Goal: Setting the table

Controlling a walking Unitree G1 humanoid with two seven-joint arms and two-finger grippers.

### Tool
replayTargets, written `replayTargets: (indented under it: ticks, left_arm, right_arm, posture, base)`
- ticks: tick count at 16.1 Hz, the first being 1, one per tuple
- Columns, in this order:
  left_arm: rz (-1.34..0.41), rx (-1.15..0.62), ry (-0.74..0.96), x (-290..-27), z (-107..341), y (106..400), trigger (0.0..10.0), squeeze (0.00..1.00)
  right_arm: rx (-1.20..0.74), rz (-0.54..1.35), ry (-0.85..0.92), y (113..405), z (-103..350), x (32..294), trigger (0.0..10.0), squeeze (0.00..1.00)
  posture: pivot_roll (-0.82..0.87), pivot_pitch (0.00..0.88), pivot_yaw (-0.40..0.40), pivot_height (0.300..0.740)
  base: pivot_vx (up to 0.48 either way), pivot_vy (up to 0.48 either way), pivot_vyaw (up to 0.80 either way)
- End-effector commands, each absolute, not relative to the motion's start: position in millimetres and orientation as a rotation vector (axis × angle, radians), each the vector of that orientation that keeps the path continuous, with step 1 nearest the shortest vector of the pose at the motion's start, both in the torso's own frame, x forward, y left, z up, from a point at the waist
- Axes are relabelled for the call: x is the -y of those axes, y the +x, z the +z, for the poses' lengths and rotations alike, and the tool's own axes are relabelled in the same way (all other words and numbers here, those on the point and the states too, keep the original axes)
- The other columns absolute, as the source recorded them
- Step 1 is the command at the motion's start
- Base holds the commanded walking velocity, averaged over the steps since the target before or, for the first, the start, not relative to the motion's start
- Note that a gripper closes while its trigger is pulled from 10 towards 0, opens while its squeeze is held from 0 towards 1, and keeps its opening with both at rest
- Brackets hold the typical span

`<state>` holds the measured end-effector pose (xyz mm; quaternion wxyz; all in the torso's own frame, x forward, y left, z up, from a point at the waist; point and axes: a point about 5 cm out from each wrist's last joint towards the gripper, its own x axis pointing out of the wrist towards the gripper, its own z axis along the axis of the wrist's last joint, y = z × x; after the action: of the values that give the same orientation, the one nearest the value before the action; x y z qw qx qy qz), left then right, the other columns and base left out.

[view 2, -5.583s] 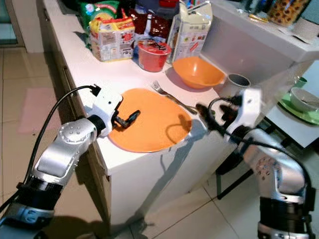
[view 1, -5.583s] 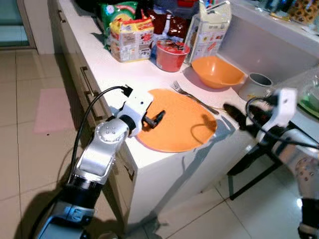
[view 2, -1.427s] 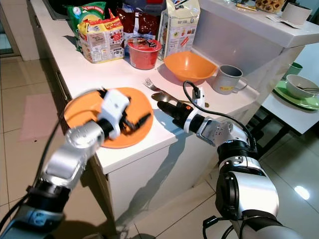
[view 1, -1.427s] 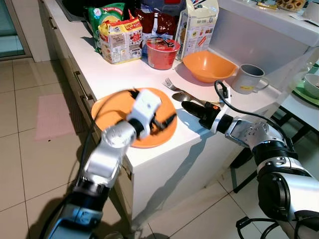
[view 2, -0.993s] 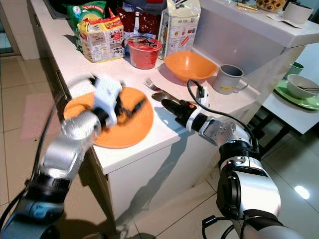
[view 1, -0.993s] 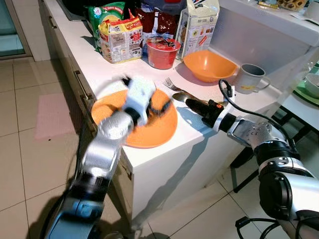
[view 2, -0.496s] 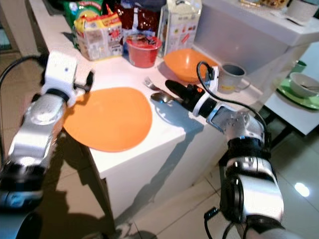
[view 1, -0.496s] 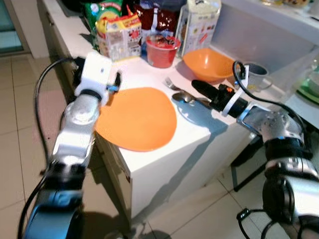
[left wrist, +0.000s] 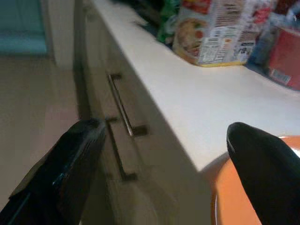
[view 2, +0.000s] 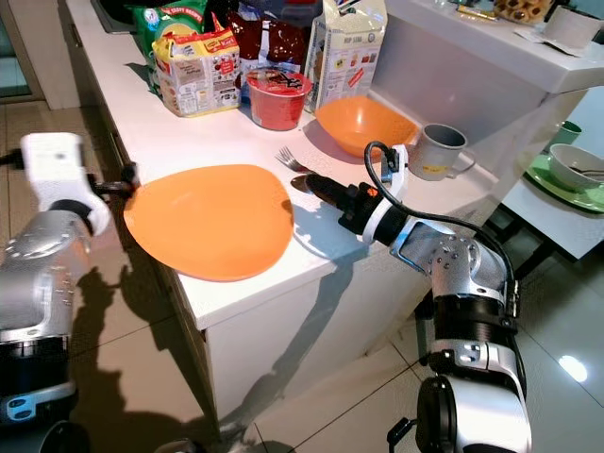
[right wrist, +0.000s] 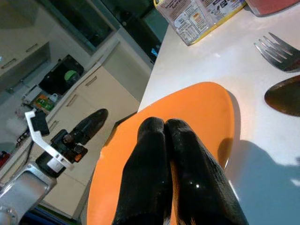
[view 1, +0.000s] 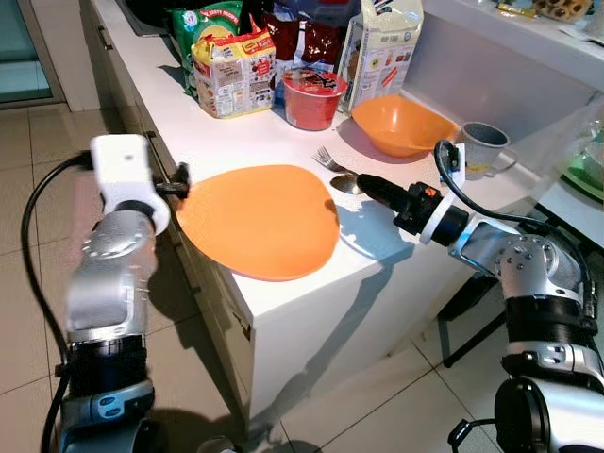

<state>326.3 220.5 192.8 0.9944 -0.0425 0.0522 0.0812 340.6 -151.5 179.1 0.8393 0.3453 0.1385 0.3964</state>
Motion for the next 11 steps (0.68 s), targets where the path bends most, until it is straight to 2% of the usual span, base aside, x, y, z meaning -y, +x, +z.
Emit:
replayTargets:
  ticks: [1, 3, 8, 11]
  left_arm:
    - [0.145, -0.101, -0.162, -217.0, 198.8, 327.4, 10.0, 0.0]
    - [0.073, -0.239, -0.357, -215.6, 184.1, 319.7, 10.0, 0.0]
    - [0.055, -0.271, -0.47, -218.6, 184.3, 317.5, 10.0, 0.0]
    - [0.006, -0.337, -0.457, -212.4, 181.3, 314.3, 10.0, 0.0]
  right_arm:
    - [-0.286, 0.829, 0.733, 337.4, 181.0, 155.3, 10.0, 0.0]
    - [-0.297, 0.809, 0.737, 333.0, 179.9, 156.1, 10.0, 0.0]
    - [-0.307, 0.821, 0.746, 327.1, 178.8, 151.9, 10.0, 0.0]
    - [-0.314, 0.814, 0.751, 324.8, 177.2, 150.8, 10.0, 0.0]
  posture:
    - [0.02, 0.0, -0.118, 0.74]
    - [0.03, 0.0, -0.116, 0.74]
    - [0.03, 0.0, -0.109, 0.74]
    - [0.03, 0.0, -0.105, 0.74]
  base:
    - [0.0, 0.0, 0.0]
    - [0.0, 0.0, 0.0]
    - [0.0, 0.0, 0.0]
    - [0.0, 0.0, 0.0]
